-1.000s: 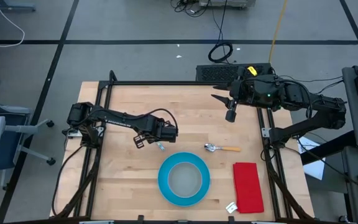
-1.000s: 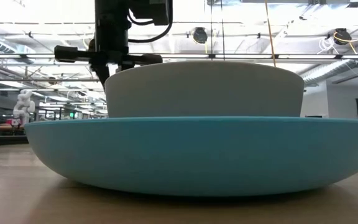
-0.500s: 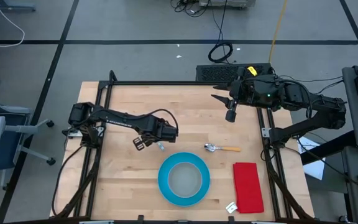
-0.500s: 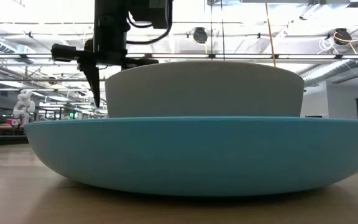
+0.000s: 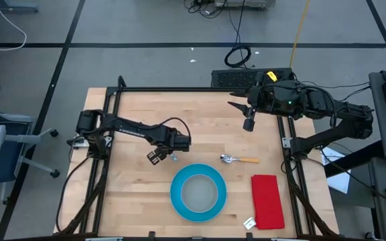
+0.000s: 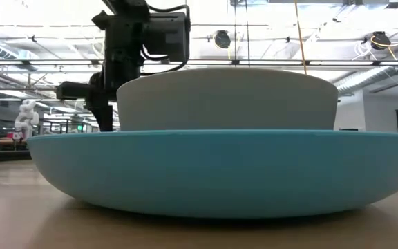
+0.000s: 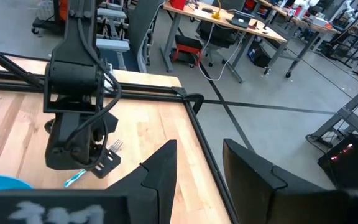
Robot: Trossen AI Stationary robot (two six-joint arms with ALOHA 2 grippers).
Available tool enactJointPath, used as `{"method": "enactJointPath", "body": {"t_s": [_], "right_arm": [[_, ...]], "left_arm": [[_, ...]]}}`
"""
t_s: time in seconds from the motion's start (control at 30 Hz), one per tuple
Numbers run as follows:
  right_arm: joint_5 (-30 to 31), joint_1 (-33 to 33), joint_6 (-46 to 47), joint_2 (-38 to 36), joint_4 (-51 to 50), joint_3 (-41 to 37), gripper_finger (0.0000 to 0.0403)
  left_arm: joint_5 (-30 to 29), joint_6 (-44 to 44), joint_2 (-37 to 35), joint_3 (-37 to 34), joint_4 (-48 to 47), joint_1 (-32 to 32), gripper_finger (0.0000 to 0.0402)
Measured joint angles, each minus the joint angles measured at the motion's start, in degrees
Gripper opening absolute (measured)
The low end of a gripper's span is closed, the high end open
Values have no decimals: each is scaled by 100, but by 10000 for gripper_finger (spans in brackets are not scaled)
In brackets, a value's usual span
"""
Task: Pick and place plate/cup/fork/spoon on tray
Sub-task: Put the blue fork beside the blue plate
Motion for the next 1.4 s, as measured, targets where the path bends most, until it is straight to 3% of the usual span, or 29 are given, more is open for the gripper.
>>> {"method": "enactJointPath", "body": {"t_s": [1.4], "right_arm": [[1,0,9,0,-1,0,120]], "left_arm": [[-142,-468,79,-4,-11,-24,189]]}}
